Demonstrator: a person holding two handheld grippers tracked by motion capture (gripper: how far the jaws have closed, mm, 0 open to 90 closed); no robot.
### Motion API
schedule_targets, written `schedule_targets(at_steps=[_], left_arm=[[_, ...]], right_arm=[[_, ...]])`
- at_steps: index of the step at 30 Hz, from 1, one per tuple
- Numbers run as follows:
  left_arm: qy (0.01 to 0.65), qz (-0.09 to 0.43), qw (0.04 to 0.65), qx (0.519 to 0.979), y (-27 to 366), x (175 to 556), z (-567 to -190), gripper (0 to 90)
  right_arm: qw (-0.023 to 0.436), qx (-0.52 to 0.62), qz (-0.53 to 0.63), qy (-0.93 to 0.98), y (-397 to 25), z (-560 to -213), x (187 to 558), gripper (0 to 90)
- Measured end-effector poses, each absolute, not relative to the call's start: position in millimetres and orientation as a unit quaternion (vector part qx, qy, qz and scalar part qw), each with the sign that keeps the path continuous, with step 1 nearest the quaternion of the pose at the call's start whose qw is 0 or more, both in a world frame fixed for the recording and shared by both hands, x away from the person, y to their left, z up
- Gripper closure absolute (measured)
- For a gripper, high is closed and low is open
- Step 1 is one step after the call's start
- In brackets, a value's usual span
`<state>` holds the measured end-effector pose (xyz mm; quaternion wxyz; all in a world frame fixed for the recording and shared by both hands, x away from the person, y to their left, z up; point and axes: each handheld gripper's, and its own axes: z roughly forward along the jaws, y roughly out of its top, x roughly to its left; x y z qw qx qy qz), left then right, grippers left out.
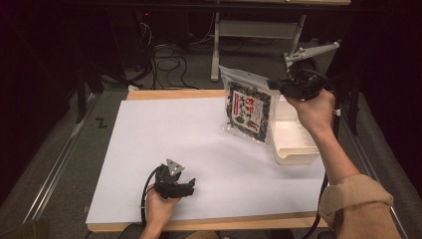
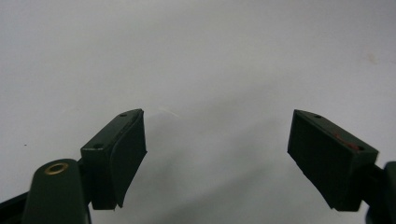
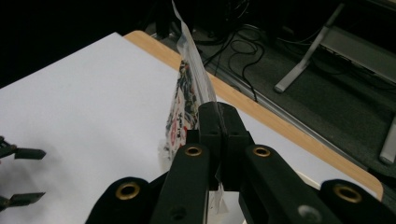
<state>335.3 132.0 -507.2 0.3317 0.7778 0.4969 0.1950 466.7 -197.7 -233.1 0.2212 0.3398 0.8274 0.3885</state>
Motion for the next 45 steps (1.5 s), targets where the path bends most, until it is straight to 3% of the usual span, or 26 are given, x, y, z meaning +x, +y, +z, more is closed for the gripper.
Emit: schedule_targets(at_steps=[19,45], left_arm=[[0.494,0.173,0.348,0.777,133.4,335.5,-506.9,20.6],[0.504,0.178,0.340,0.774,134.7,334.9,-507.7,21.6]], right_arm=[[0.264,0.412,0.397,0.777,-258.5,-228.0,490.0,90.0],[0.308,0.460,0.384,0.739,-325.1,-230.0,479.2,90.0]])
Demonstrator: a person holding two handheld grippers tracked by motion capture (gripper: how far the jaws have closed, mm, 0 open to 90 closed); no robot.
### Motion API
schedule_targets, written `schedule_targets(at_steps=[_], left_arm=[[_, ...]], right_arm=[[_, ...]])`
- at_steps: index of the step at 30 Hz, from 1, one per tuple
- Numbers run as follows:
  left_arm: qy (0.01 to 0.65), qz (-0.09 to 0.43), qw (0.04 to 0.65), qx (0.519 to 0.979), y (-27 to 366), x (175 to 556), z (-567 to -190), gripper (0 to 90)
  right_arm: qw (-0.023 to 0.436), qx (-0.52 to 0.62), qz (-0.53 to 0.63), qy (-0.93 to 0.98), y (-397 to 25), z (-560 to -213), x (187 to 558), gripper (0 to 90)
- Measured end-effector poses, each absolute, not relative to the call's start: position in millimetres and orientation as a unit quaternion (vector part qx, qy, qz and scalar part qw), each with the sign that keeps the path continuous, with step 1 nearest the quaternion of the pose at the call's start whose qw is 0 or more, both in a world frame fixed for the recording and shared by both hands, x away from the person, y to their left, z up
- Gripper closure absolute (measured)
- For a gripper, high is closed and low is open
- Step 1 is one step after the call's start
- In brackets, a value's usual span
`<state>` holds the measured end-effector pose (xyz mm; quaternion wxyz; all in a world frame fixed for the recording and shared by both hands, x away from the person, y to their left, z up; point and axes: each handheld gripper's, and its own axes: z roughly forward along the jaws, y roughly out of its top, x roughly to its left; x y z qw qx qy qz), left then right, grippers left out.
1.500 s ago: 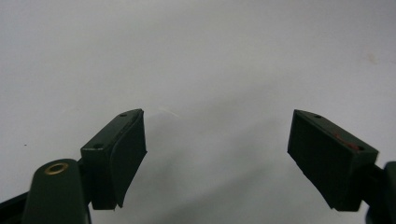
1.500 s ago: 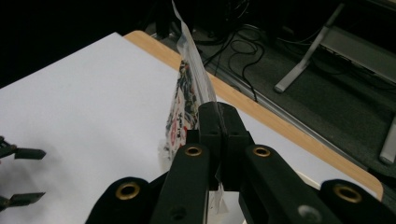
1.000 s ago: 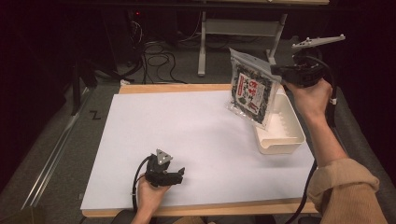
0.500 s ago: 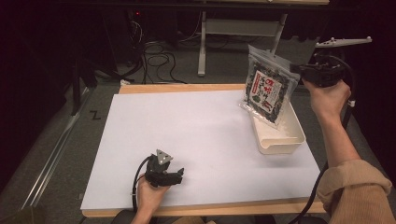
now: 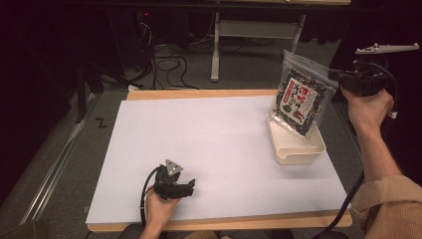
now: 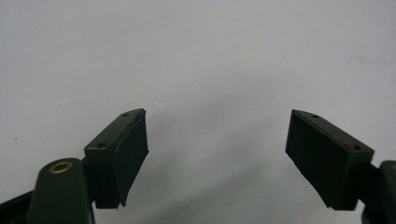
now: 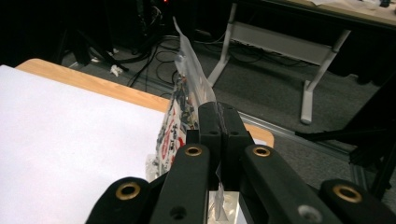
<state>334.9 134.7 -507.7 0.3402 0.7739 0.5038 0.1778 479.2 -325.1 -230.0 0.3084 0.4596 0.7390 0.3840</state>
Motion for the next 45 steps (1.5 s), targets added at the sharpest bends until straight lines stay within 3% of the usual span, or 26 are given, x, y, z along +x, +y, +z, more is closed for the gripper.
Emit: schedule_targets(at_steps=[20,32,45], left_arm=[[0.498,0.173,0.336,0.781,131.5,334.2,-509.0,22.5],[0.496,0.181,0.328,0.783,129.6,333.6,-509.6,22.5],[0.495,0.180,0.331,0.783,127.9,332.1,-510.4,22.3]], right_arm=[[0.320,0.475,0.395,0.718,-336.7,-239.4,479.7,90.0],[0.299,0.469,0.392,0.733,-325.2,-279.4,486.9,90.0],[0.277,0.466,0.398,0.740,-341.6,-302.5,472.8,90.0]])
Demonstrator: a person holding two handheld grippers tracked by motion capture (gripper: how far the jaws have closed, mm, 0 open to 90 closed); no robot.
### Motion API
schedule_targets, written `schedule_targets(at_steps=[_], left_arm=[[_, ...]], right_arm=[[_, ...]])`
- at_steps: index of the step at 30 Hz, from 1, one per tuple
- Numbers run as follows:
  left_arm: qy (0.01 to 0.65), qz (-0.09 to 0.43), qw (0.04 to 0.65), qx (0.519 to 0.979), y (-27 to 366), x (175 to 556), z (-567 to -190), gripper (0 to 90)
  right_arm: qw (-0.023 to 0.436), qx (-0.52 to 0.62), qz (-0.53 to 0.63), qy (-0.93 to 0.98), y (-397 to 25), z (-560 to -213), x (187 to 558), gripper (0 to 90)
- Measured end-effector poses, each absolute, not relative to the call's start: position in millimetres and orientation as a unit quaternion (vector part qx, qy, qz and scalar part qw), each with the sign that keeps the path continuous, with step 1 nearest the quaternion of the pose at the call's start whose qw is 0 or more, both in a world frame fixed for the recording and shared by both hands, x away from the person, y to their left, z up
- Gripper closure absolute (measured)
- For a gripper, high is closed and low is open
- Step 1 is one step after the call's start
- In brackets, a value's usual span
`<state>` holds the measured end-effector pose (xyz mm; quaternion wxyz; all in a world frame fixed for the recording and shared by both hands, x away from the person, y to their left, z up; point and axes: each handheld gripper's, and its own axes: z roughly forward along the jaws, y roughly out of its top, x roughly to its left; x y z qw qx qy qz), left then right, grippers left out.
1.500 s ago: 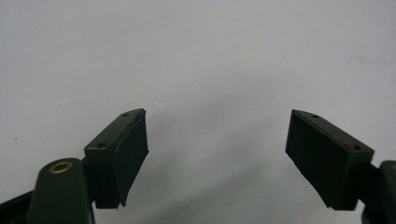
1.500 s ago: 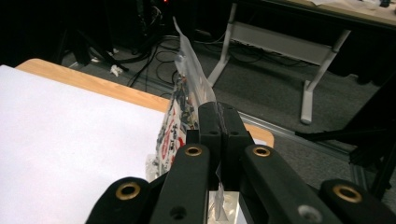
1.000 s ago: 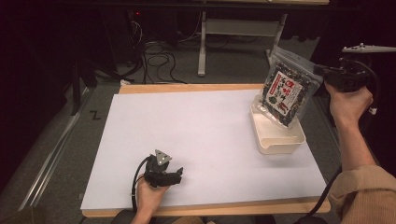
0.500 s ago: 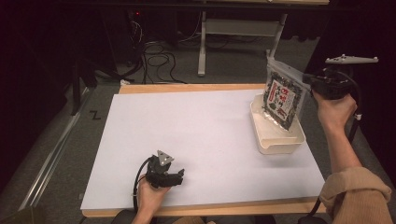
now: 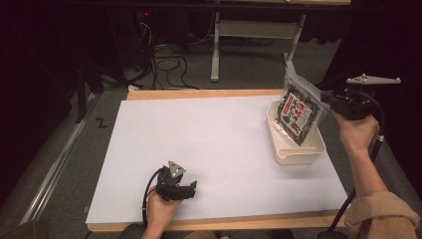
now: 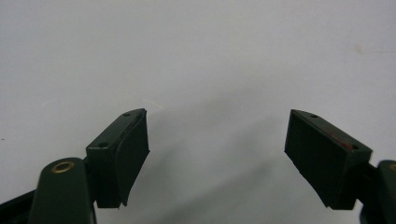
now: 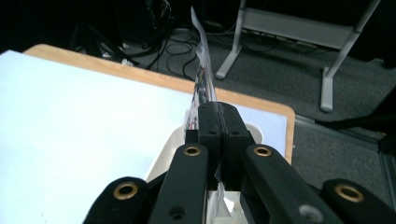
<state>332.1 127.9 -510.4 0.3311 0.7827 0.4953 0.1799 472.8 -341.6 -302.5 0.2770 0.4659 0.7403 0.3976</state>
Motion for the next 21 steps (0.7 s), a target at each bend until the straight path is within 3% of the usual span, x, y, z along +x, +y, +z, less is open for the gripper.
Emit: schedule_targets(at_steps=[21], left_arm=[[0.495,0.180,0.335,0.781,129.5,331.4,-509.2,22.3]], right_arm=[[0.300,0.502,0.392,0.710,-367.7,-323.7,473.3,85.3]])
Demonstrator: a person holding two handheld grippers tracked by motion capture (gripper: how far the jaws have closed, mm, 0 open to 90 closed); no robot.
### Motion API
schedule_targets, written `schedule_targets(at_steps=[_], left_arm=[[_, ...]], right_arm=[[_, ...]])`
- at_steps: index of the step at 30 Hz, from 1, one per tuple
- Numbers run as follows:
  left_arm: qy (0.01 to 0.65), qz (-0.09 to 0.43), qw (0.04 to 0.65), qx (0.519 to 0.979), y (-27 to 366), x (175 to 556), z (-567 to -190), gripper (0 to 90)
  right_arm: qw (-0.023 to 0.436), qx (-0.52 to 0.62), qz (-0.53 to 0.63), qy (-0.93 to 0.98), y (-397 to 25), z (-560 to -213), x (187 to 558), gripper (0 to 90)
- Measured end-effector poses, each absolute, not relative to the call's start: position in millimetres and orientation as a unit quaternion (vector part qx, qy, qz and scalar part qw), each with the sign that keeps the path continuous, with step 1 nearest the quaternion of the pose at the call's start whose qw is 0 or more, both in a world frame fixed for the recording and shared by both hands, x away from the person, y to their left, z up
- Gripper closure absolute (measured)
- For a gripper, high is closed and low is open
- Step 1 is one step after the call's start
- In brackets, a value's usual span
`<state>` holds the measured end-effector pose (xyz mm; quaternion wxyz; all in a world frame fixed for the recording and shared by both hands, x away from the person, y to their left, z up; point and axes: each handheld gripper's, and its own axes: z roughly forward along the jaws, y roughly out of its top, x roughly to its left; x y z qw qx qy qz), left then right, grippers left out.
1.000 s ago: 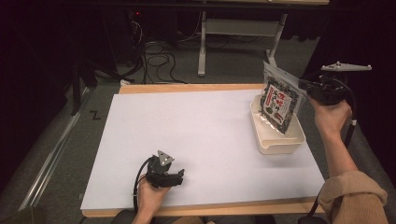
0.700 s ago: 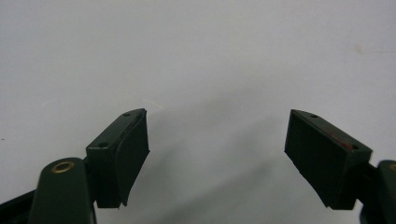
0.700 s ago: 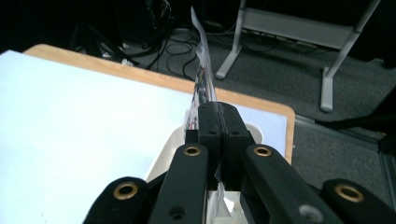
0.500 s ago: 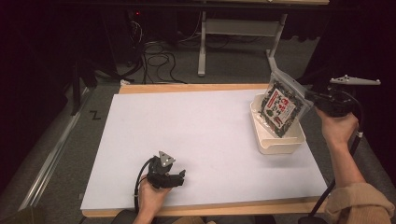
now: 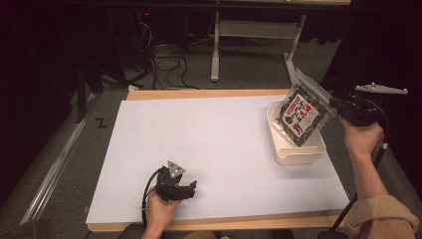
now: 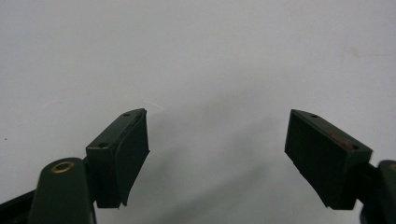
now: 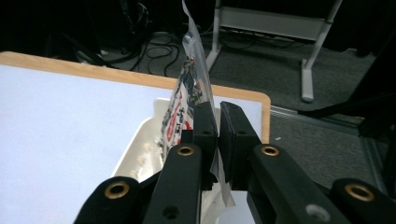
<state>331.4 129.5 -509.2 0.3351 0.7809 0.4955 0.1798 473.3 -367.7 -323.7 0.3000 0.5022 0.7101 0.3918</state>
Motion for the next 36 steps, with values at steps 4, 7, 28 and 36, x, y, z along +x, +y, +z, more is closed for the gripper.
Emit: schedule_targets(at_steps=[4,7,28,36], left_arm=[[0.494,0.181,0.334,0.782,128.5,330.9,-509.0,22.3],[0.494,0.182,0.334,0.782,129.4,330.8,-509.1,22.3],[0.497,0.187,0.332,0.780,130.0,328.2,-508.4,22.4],[0.496,0.190,0.334,0.779,128.8,327.7,-507.7,22.2]], right_arm=[[0.304,0.519,0.376,0.705,-372.0,-327.6,475.7,82.1],[0.298,0.530,0.381,0.697,-376.0,-328.7,475.9,82.1],[0.288,0.553,0.384,0.682,-382.3,-333.4,478.8,67.0],[0.303,0.535,0.400,0.680,-381.6,-330.2,468.8,50.0]])
